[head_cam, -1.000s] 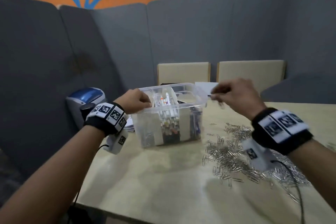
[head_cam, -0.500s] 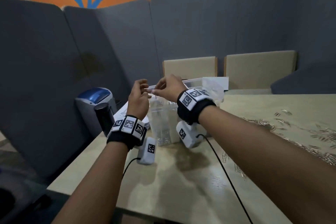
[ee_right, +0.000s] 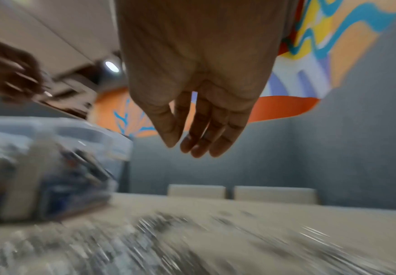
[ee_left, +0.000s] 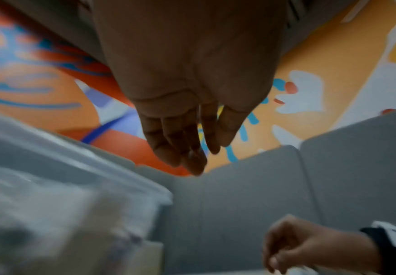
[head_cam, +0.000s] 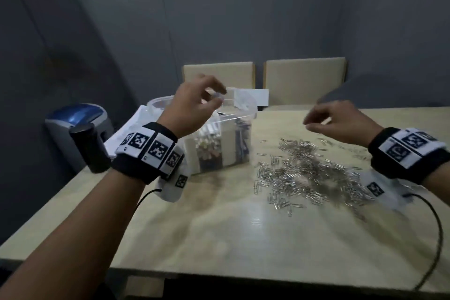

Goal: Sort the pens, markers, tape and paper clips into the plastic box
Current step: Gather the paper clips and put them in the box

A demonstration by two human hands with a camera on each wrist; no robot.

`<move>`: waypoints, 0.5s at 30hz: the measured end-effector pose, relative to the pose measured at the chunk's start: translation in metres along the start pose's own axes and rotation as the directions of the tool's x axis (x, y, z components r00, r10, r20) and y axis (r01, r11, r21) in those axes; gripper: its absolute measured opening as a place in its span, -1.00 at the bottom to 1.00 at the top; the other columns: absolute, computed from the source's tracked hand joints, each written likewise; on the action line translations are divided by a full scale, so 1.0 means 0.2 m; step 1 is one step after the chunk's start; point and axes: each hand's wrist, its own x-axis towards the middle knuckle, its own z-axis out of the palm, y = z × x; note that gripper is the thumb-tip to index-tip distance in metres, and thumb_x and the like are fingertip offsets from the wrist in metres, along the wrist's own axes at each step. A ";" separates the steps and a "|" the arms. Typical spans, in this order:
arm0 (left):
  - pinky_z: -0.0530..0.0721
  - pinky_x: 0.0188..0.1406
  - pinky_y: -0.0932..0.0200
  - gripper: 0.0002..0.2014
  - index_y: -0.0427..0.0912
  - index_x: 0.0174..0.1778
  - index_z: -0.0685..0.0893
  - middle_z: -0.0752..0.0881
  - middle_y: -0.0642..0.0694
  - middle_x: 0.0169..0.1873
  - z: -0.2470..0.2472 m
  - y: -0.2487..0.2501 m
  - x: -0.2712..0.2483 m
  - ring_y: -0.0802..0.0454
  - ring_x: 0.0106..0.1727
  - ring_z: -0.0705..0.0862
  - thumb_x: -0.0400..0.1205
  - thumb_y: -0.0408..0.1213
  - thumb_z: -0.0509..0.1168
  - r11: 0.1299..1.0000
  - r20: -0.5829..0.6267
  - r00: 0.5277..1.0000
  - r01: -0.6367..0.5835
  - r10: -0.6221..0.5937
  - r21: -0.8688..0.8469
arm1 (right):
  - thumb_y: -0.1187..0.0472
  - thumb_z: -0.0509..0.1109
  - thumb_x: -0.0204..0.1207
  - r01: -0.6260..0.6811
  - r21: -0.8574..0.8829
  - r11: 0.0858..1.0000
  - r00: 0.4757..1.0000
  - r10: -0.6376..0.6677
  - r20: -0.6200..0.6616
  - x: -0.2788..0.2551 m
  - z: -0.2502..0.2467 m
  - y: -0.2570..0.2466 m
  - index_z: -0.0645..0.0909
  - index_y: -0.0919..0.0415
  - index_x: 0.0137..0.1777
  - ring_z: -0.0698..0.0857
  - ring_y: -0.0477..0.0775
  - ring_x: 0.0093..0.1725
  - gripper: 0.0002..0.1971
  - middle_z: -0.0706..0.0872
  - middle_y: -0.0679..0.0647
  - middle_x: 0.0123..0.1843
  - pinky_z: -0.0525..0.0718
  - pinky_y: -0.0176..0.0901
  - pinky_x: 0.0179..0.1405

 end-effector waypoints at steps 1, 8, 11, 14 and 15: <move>0.65 -0.18 0.33 -0.93 -0.05 -0.03 0.68 0.68 0.08 -0.10 0.07 0.07 0.01 0.15 -0.17 0.72 0.63 -0.31 0.33 0.998 0.075 0.997 -0.022 0.026 -0.053 | 0.25 0.53 0.46 -0.060 -0.032 0.998 0.998 0.060 -0.026 -0.07 -0.03 0.11 0.77 0.11 -0.11 0.76 -0.04 -0.11 -0.95 0.81 -0.01 -0.18 0.67 -0.22 -0.06; 0.58 0.20 0.03 -0.66 -0.01 0.33 0.57 0.60 -0.12 0.25 0.80 0.23 0.01 -0.06 0.18 0.61 0.66 -0.03 0.28 0.958 0.674 0.735 -0.128 -0.082 0.257 | -0.52 0.32 0.28 -0.466 -0.366 0.805 0.832 0.539 0.127 -0.49 -0.10 0.70 0.57 0.03 0.33 0.65 0.12 0.11 -0.23 0.66 0.23 0.25 0.61 0.01 0.16; 0.51 0.37 -0.24 -0.46 0.20 0.48 0.39 0.37 -0.19 0.48 1.05 0.21 -0.01 -0.23 0.42 0.45 0.59 0.18 0.28 0.928 0.695 0.703 -0.142 -0.150 0.344 | -0.81 -0.02 -0.03 -0.477 -0.391 0.787 0.768 0.589 0.250 -0.55 -0.06 0.77 0.21 -0.09 0.63 0.36 0.23 0.56 0.25 0.31 0.22 0.62 0.34 0.21 0.54; 0.45 0.39 -0.39 -0.35 0.30 0.54 0.28 0.19 -0.19 0.60 1.17 0.25 0.00 -0.34 0.53 0.31 0.54 0.28 0.29 0.914 0.731 0.666 -0.190 -0.148 0.358 | -0.84 -0.02 -0.10 -0.377 -0.420 0.825 0.763 0.534 0.363 -0.56 0.00 0.69 0.00 -0.26 0.66 0.06 0.19 0.70 0.26 0.00 0.06 0.73 0.15 0.34 0.60; 0.46 0.38 -0.41 -0.35 0.29 0.55 0.28 0.19 -0.20 0.60 1.20 0.27 0.01 -0.36 0.53 0.31 0.54 0.27 0.29 0.907 0.745 0.652 -0.217 -0.140 0.361 | -0.84 0.00 -0.10 -0.345 -0.424 0.837 0.770 0.511 0.382 -0.55 0.03 0.67 0.00 -0.30 0.65 0.05 0.20 0.69 0.24 -0.02 0.04 0.73 0.17 0.36 0.58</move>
